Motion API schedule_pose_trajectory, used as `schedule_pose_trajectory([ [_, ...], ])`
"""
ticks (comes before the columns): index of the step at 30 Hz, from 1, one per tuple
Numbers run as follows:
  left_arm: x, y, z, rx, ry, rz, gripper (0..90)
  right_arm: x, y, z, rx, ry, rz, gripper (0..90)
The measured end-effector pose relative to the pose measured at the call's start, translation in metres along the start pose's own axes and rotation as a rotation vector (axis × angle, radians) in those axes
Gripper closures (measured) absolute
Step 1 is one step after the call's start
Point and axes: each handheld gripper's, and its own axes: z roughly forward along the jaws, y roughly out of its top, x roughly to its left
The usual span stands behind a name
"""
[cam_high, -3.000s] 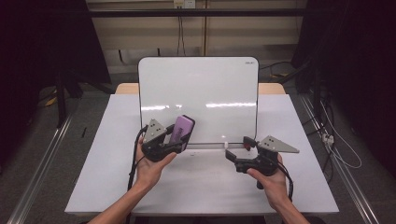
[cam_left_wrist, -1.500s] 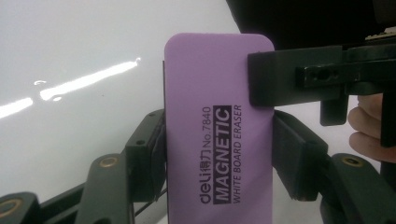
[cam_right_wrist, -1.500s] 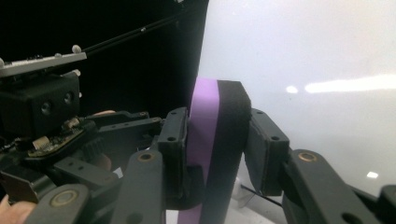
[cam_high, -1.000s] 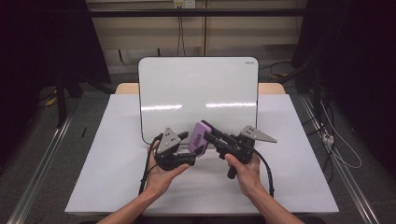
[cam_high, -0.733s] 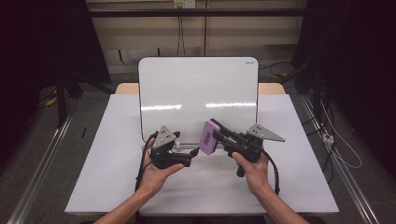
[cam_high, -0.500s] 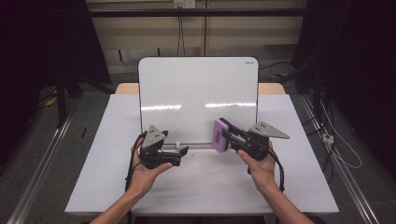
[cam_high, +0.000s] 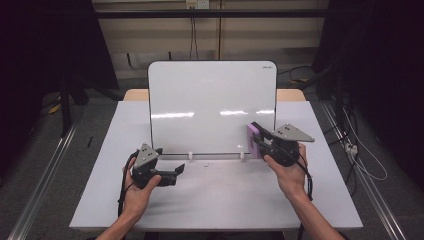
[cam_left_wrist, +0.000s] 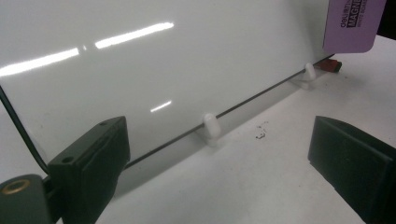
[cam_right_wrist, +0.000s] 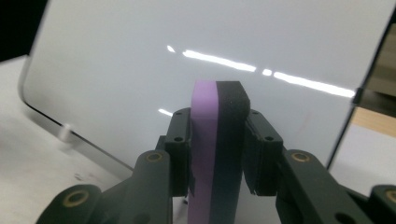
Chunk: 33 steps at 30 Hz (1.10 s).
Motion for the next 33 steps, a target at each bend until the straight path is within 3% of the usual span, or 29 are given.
schedule_pose_trajectory([
  [8, 0.008, -0.004, -0.006, -0.017, 0.046, -0.020, 5.9, -0.001, 0.001, 0.004, 0.084, -0.133, -0.133, 66.6],
  [16, 0.014, -0.006, -0.010, -0.028, 0.069, -0.015, 5.9, 0.014, 0.008, 0.024, 0.136, -0.189, -0.253, 66.5],
  [18, 0.015, -0.006, -0.011, -0.032, 0.061, -0.030, 5.9, 0.016, 0.009, 0.030, 0.142, -0.190, -0.264, 66.5],
  [20, 0.017, -0.007, -0.011, -0.039, 0.047, -0.072, 5.9, 0.016, 0.011, 0.034, 0.147, -0.188, -0.267, 66.4],
  [22, 0.018, -0.008, -0.013, -0.039, 0.074, -0.041, 6.0, 0.015, 0.010, 0.038, 0.160, -0.177, -0.264, 66.3],
  [27, 0.018, -0.008, -0.012, -0.037, 0.075, -0.046, 5.9, 0.014, 0.009, 0.043, 0.166, -0.182, -0.270, 65.9],
  [33, 0.018, -0.008, -0.010, -0.040, 0.075, -0.046, 5.9, 0.010, 0.006, 0.042, 0.138, -0.156, -0.239, 61.7],
])
